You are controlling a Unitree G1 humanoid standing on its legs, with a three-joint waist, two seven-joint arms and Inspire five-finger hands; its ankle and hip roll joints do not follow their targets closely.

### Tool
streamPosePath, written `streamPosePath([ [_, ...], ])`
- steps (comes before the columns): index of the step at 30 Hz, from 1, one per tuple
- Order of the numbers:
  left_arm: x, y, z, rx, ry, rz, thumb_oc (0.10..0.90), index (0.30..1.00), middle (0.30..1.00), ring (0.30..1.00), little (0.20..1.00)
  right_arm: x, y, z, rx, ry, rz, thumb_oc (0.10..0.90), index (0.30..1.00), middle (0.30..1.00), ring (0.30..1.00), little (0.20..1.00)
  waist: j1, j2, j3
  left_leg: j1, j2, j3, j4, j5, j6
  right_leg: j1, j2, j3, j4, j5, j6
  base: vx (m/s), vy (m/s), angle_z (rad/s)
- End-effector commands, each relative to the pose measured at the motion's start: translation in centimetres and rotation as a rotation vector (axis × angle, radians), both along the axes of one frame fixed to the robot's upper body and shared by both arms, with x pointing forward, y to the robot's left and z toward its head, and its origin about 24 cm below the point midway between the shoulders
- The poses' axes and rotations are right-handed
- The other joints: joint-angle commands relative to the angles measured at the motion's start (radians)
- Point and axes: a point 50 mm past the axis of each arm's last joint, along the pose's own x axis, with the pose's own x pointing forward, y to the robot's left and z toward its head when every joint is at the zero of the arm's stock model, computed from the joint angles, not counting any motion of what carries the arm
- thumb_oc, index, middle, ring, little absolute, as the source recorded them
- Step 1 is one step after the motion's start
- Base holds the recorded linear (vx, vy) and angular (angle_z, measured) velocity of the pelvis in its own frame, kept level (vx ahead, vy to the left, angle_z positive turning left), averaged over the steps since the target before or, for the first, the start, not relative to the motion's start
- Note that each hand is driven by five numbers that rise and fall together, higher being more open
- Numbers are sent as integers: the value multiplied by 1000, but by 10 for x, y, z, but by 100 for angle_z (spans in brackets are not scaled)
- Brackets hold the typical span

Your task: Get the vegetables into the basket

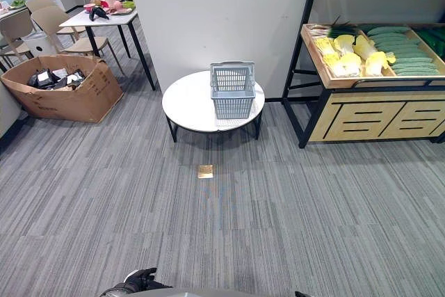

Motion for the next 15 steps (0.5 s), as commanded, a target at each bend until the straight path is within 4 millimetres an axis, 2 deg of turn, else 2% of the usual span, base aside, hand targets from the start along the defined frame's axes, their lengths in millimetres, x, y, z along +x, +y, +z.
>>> streamPosePath([
  [1, -2, -9, -3, 4, 51, -92, 900, 1000, 1000, 1000, 1000, 21, 12, 0, 50, -43, 95, 900, 1000, 1000, 1000, 1000, 3, -8, 27, 6, 24, 1, 1, -72, -46, 21, -43, -46, 5, -55, 95, 0, 0, 0],
  [15, -3, -14, -4, 6, 49, -97, 900, 1000, 1000, 1000, 1000, 22, 12, 0, 30, -39, 103, 900, 1000, 1000, 1000, 1000, 6, -4, 29, 8, 21, -4, 1, -75, -45, 26, -44, -53, 5, -58, 94, 0, 0, 0],
])
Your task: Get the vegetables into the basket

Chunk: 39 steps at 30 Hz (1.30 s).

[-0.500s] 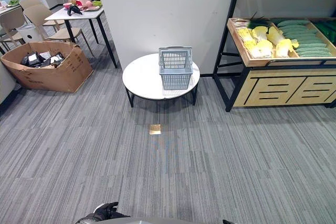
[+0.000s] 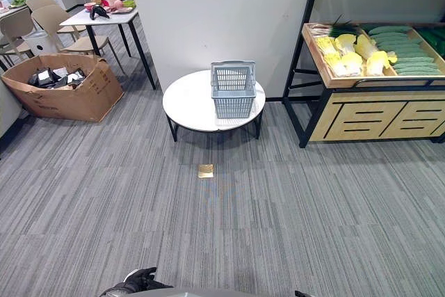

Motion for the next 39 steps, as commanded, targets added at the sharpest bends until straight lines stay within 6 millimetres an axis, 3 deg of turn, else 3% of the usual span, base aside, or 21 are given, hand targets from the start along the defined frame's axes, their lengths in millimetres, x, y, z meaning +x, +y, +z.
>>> streamPosePath([
  [1, -3, -14, -4, 0, 52, -94, 900, 1000, 1000, 1000, 1000, 21, 11, 0, 33, -43, 76, 900, 1000, 1000, 1000, 1000, 6, -8, 30, 9, 20, -1, 1, -75, -45, 27, -44, -50, 5, -57, 94, 0, 0, 0],
  [39, -12, -15, -6, -12, 102, -99, 900, 1000, 1000, 1000, 1000, 12, 15, -2, 55, -7, 73, 900, 1000, 1000, 1000, 1000, 2, -14, 15, 9, 15, 4, 1, -82, -44, 25, -52, -46, 5, -57, 102, 0, 0, 0],
])
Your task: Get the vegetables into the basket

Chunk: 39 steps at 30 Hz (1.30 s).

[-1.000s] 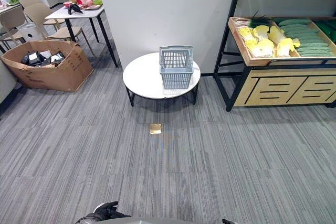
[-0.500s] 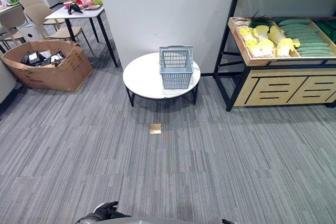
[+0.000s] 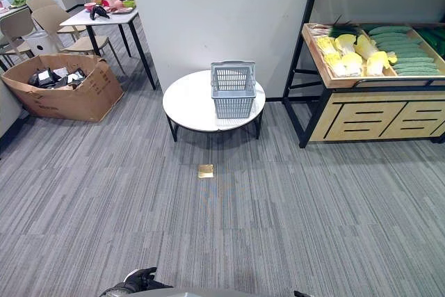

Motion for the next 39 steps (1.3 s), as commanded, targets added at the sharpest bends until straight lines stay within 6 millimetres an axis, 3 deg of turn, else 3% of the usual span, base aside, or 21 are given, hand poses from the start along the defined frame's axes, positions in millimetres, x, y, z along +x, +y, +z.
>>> streamPosePath([
  [1, -11, -14, -6, -10, 97, -96, 900, 1000, 1000, 1000, 1000, 13, 15, -2, 55, -12, 65, 900, 1000, 1000, 1000, 1000, 1, -14, 16, 8, 16, 4, 1, -82, -45, 24, -51, -46, 5, -57, 102, 0, 0, 0],
  [18, -4, -9, -3, -12, 75, -41, 900, 1000, 1000, 1000, 1000, 21, 6, 1, 46, -29, 64, 900, 1000, 1000, 1000, 1000, -4, -12, 38, 13, 40, 20, 1, -72, -47, 10, -29, -29, 17, -68, 71, 29, -45, -2],
  [29, 4, -10, -2, -24, 42, -11, 900, 1000, 1000, 1000, 1000, 25, 0, 3, 33, -38, 59, 900, 1000, 1000, 1000, 1000, -8, -5, 58, -31, 63, 26, 77, -81, -59, -36, -20, -19, 77, -102, 46, 26, -68, -2],
  [34, 17, -14, 1, -43, -15, 6, 900, 1000, 1000, 1000, 1000, 32, -3, 5, 26, -59, 61, 900, 1000, 1000, 1000, 1000, -2, -10, 90, -105, 69, 24, 256, -57, -79, -42, -12, -13, 100, -110, 28, 15, -105, 0],
  [35, 24, -17, 3, -54, -53, 4, 900, 1000, 1000, 1000, 1000, 31, -3, 5, 24, -59, 69, 900, 1000, 1000, 1000, 1000, 10, -19, 109, -165, 70, 11, 378, -8, -78, -33, -10, -8, 110, -117, 18, 22, -131, -4],
  [36, 24, -17, 3, -54, -53, 4, 900, 1000, 1000, 1000, 1000, 31, -3, 5, 24, -59, 69, 900, 1000, 1000, 1000, 1000, 9, -19, 108, -167, 70, 10, 380, -9, -78, -34, -10, -9, 111, -117, 18, 31, -138, -6],
  [39, 36, -20, 6, -69, -111, 21, 900, 1000, 1000, 1000, 1000, 34, -7, 6, 8, -75, 64, 900, 1000, 1000, 1000, 1000, 28, -38, 148, -290, 47, -16, 580, 66, -65, -22, -16, -10, 129, -124, 0, 17, -113, -9],
])
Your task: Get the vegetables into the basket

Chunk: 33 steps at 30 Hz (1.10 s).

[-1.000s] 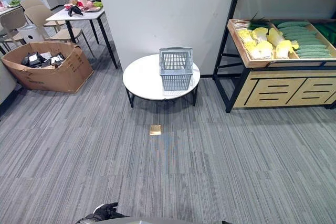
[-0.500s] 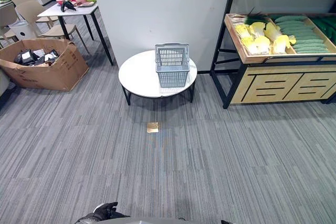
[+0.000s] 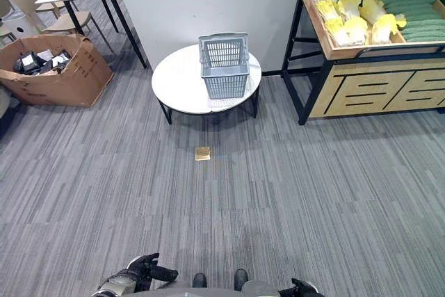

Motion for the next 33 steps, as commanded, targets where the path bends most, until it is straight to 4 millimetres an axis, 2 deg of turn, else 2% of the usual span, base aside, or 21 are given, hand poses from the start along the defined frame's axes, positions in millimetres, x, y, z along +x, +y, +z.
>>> streamPosePath([
  [1, -6, -15, -4, -23, 21, -38, 900, 1000, 1000, 1000, 1000, 7, -3, 2, -6, -28, 28, 900, 1000, 1000, 1000, 1000, 7, -27, 44, -78, 40, -12, 183, 102, 15, 25, -14, -46, 114, -117, 91, 109, -56, 1],
  [3, -3, -19, -3, -37, 14, -48, 900, 1000, 1000, 1000, 1000, 5, -6, 3, -18, -18, 38, 900, 1000, 1000, 1000, 1000, 15, -17, 36, -157, 10, 14, 102, 78, 22, 45, -14, -31, 112, -137, 99, 159, 10, 0],
  [5, -3, -20, -3, -42, 13, -50, 900, 1000, 1000, 1000, 1000, 5, -8, 3, -26, -14, 47, 900, 1000, 1000, 1000, 1000, 24, -14, 33, -162, 8, 26, 33, 70, 25, 67, -14, -22, 100, -146, 106, 234, 47, -3],
  [6, -5, -23, -4, -39, 22, -68, 900, 1000, 1000, 1000, 1000, 6, -9, 3, -29, -12, 55, 900, 1000, 1000, 1000, 1000, 41, -5, 31, -181, 10, 26, -113, 89, 20, 111, -9, -10, 82, -165, 119, 299, 61, -14],
  [7, -5, -23, -4, -39, 22, -68, 900, 1000, 1000, 1000, 1000, 6, -9, 3, -29, -12, 55, 900, 1000, 1000, 1000, 1000, 41, -5, 31, -179, 9, 27, -118, 92, 20, 111, -10, -9, 82, -164, 119, 370, 76, -10],
  [8, -5, -25, -4, -36, 18, -74, 900, 1000, 1000, 1000, 1000, 6, -8, 3, -33, -14, 65, 900, 1000, 1000, 1000, 1000, 55, 7, 28, -209, 9, 16, -255, 143, 13, 138, 0, 5, 73, -185, 123, 405, 84, -22],
  [9, -2, -27, -4, -25, 7, -86, 900, 1000, 1000, 1000, 1000, 10, -8, 4, -36, -24, 77, 900, 1000, 1000, 1000, 1000, 78, 19, 21, -230, 16, -39, -385, 172, -4, 181, 4, 46, 66, -212, 127, 414, 83, -35],
  [11, -7, -26, -5, -17, 19, -75, 900, 1000, 1000, 1000, 1000, 9, -8, 4, -37, -22, 84, 900, 1000, 1000, 1000, 1000, 77, 20, 9, -249, 34, -5, -425, 202, -26, 225, 1, 75, 57, -232, 130, 371, 76, -76],
  [14, -19, -19, -8, 10, 60, -57, 900, 1000, 1000, 1000, 1000, 3, -4, 2, -24, 3, 96, 900, 1000, 1000, 1000, 1000, 96, 19, -28, -229, 68, 55, -425, 234, -18, 280, -12, 112, 49, -254, 140, 448, 131, -51],
  [17, -21, -15, -9, 15, 74, -48, 900, 1000, 1000, 1000, 1000, 2, 0, 0, -11, 14, 104, 900, 1000, 1000, 1000, 1000, 100, 5, -58, -215, 65, 97, -425, 283, -25, 284, -51, 77, 63, -242, 168, 486, 195, -50],
  [19, -21, -12, -9, 24, 83, -63, 900, 1000, 1000, 1000, 1000, -2, 4, -1, -1, 29, 119, 900, 1000, 1000, 1000, 1000, 110, -25, -98, -200, 48, 129, -425, 255, -7, 253, -98, 72, 116, -168, 215, 357, 153, -36],
  [22, -16, -7, -6, 35, 72, -88, 900, 1000, 1000, 1000, 1000, 8, 7, 0, 6, 2, 158, 900, 1000, 1000, 1000, 1000, 123, -60, -118, -142, 3, 166, -425, 201, 39, 183, -168, 64, 296, 101, 309, 409, 206, -42],
  [24, -6, -7, -4, 52, 54, -133, 900, 1000, 1000, 1000, 1000, 19, 9, 2, -5, -29, 199, 900, 1000, 1000, 1000, 1000, 119, -51, -103, -96, -11, 170, -425, 159, 79, 92, -191, 42, 470, 221, 305, 334, 271, -43],
  [25, -2, -7, -2, 57, 47, -148, 900, 1000, 1000, 1000, 1000, 23, 9, 3, -8, -42, 191, 900, 1000, 1000, 1000, 1000, 109, -43, -94, -68, -21, 166, -425, 137, 98, 55, -206, 21, 561, 272, 289, 476, 444, 2],
  [26, 3, -6, -1, 64, 37, -154, 900, 1000, 1000, 1000, 1000, 24, 7, 4, -9, -69, 130, 900, 1000, 1000, 1000, 1000, 70, -27, -63, 2, -46, 142, -425, 93, 130, -19, -230, -2, 725, 297, 252, 362, 347, 23],
  [27, 3, -6, -1, 64, 37, -154, 900, 1000, 1000, 1000, 1000, 24, 7, 4, -10, -69, 130, 900, 1000, 1000, 1000, 1000, 71, -24, -64, 1, -43, 142, -425, 93, 130, -20, -227, -1, 724, 299, 251, 314, 290, 35],
  [29, 5, -3, 0, 73, 39, -157, 900, 1000, 1000, 1000, 1000, 20, 9, 3, 3, -78, 86, 900, 1000, 1000, 1000, 1000, 34, -4, -22, 79, -45, 109, -425, 46, 144, -146, -254, -39, 840, 203, 224, 271, 172, 54],
  [30, 5, -3, 0, 72, 38, -157, 900, 1000, 1000, 1000, 1000, 20, 9, 3, 3, -78, 86, 900, 1000, 1000, 1000, 1000, 33, -1, -24, 77, -43, 108, -425, 46, 144, -147, -252, -41, 837, 205, 222, 272, 101, 43],
  [31, 7, -4, 1, 73, 34, -163, 900, 1000, 1000, 1000, 1000, 21, 9, 3, 7, -84, 79, 900, 1000, 1000, 1000, 1000, 18, 6, -12, 98, -39, 90, -425, 40, 141, -191, -237, -44, 821, 144, 207, 275, -71, 29],
  [32, 9, -5, 1, 74, 29, -176, 900, 1000, 1000, 1000, 1000, 21, 11, 3, 12, -89, 80, 900, 1000, 1000, 1000, 1000, -7, 10, 8, 135, -34, 59, -425, 28, 128, -240, -199, -51, 689, 36, 191, 276, -71, 36],
  [33, 9, -6, 1, 74, 29, -176, 900, 1000, 1000, 1000, 1000, 21, 11, 3, 11, -89, 80, 900, 1000, 1000, 1000, 1000, -8, 14, 7, 134, -31, 57, -425, 29, 127, -238, -196, -55, 683, 39, 190, 282, -133, 43],
])
